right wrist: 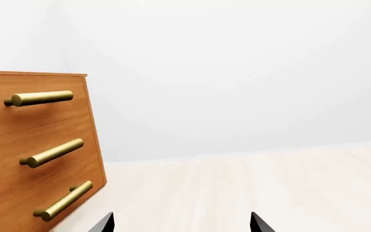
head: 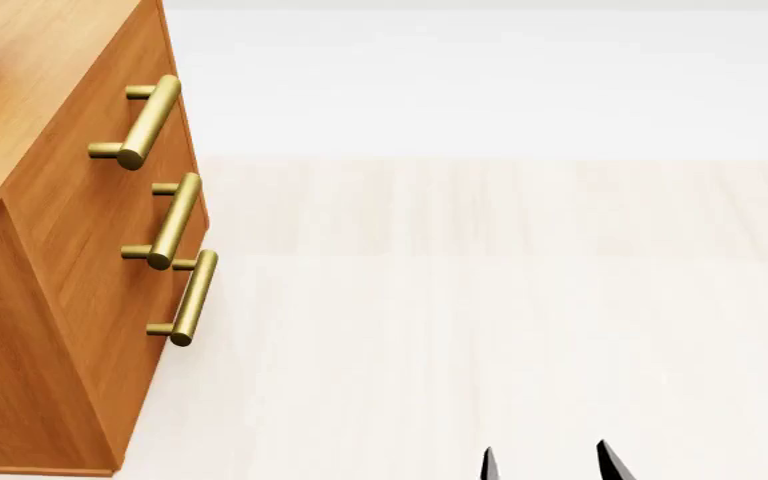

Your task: Put the bowl on top of the cabinet.

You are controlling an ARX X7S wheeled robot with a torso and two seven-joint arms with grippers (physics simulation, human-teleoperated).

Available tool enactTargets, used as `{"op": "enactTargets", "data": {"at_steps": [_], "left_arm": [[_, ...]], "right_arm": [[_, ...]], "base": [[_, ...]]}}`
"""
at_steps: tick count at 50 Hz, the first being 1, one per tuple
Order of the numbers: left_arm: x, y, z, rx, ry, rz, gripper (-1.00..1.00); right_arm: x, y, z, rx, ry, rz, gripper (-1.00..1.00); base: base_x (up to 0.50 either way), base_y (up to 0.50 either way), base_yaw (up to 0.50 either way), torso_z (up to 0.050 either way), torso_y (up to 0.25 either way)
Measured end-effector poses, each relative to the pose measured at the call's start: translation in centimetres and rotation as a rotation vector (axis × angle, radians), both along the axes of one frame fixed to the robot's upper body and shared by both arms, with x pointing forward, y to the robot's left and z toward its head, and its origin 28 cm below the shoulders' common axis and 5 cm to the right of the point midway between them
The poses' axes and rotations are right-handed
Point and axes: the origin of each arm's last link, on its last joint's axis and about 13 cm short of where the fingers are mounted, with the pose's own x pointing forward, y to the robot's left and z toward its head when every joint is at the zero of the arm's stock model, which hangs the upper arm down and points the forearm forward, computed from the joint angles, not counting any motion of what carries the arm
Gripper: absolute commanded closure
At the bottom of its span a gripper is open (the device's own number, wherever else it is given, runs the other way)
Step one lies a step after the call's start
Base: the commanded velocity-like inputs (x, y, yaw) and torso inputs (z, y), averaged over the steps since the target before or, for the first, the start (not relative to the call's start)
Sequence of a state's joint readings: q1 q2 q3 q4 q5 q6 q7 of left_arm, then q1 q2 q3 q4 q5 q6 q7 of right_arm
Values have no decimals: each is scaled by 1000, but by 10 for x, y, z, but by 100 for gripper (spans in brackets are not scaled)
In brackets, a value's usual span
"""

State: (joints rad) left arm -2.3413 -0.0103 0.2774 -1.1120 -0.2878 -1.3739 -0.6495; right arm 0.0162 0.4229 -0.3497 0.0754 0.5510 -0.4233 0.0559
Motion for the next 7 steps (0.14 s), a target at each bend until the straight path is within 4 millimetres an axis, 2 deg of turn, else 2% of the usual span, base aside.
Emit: {"op": "enactTargets", "data": {"at_steps": [7], "left_arm": [[-9,-11,5,59,-17,-33,-100]], "right_arm": [[0,1,0,-2,2,4,-100]], "base": [[0,0,0,0,0]]}}
